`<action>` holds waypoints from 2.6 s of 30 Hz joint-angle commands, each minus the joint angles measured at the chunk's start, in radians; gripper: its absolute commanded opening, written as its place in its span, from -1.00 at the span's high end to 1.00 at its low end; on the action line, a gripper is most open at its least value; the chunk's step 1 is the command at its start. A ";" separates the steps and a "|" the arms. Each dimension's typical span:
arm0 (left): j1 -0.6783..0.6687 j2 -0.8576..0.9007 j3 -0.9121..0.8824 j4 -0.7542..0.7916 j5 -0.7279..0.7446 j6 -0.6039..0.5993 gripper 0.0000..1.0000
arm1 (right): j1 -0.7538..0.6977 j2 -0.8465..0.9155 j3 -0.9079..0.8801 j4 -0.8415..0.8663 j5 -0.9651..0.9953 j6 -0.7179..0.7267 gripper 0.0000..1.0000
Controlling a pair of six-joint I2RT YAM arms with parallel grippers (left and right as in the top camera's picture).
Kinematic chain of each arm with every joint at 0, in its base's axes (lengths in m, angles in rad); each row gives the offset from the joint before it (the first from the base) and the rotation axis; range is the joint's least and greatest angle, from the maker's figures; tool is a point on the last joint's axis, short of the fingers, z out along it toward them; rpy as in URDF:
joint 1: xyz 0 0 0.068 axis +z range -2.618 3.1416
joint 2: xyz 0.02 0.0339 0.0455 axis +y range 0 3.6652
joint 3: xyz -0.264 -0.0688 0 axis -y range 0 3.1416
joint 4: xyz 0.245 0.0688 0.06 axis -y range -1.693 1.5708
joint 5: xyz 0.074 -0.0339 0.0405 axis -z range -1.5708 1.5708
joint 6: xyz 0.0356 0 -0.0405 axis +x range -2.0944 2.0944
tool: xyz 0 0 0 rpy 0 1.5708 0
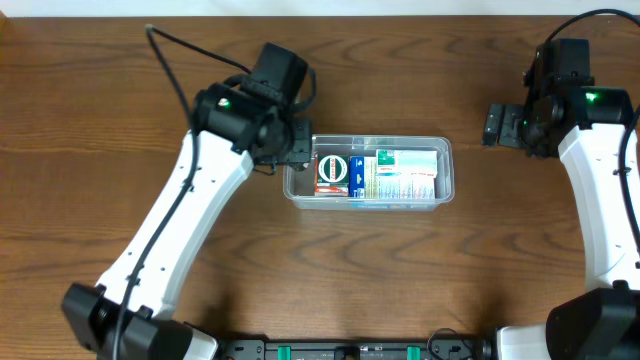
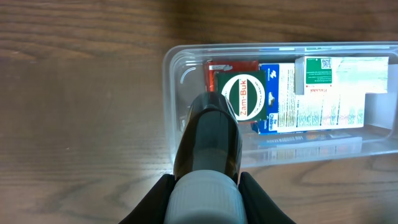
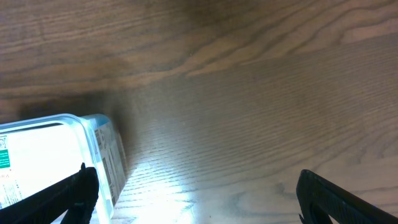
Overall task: Pack container
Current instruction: 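Lift the bottle and carry it over the container's left end, then lower the bottle upright into the container's left corner, release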
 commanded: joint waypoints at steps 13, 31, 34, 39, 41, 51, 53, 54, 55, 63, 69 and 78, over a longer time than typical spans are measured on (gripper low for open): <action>-0.029 0.144 0.034 0.026 -0.042 -0.014 0.57 | -0.006 -0.021 0.016 -0.002 0.014 0.018 -0.99; -0.030 0.212 0.014 0.066 -0.117 -0.068 0.57 | -0.006 -0.021 0.016 -0.002 0.014 0.018 -0.99; -0.030 0.225 0.014 0.068 -0.117 -0.072 0.57 | -0.006 -0.021 0.016 -0.002 0.014 0.018 -0.99; -0.030 0.254 0.011 0.069 -0.117 -0.082 0.57 | -0.006 -0.021 0.016 -0.002 0.014 0.018 -0.98; -0.030 0.261 0.007 0.071 -0.117 -0.082 0.57 | -0.006 -0.021 0.016 -0.002 0.014 0.018 -0.99; -0.030 0.291 0.003 0.084 -0.117 -0.082 0.57 | -0.006 -0.021 0.016 -0.002 0.014 0.018 -0.98; -0.030 0.301 0.002 0.087 -0.117 -0.086 0.57 | -0.006 -0.021 0.016 -0.002 0.014 0.018 -0.99; -0.031 0.308 0.002 0.087 -0.116 -0.090 0.57 | -0.006 -0.021 0.016 -0.002 0.014 0.018 -0.99; -0.031 0.313 0.001 0.086 -0.117 -0.090 0.57 | -0.006 -0.021 0.016 -0.002 0.014 0.018 -0.99; -0.034 0.330 -0.008 0.105 -0.117 -0.098 0.57 | -0.006 -0.021 0.016 -0.002 0.014 0.018 -0.99; -0.034 0.330 -0.011 0.107 -0.117 -0.153 0.57 | -0.006 -0.021 0.016 -0.002 0.014 0.018 -0.99; -0.034 0.330 -0.012 0.104 -0.116 -0.194 0.57 | -0.006 -0.021 0.016 -0.002 0.014 0.018 -0.99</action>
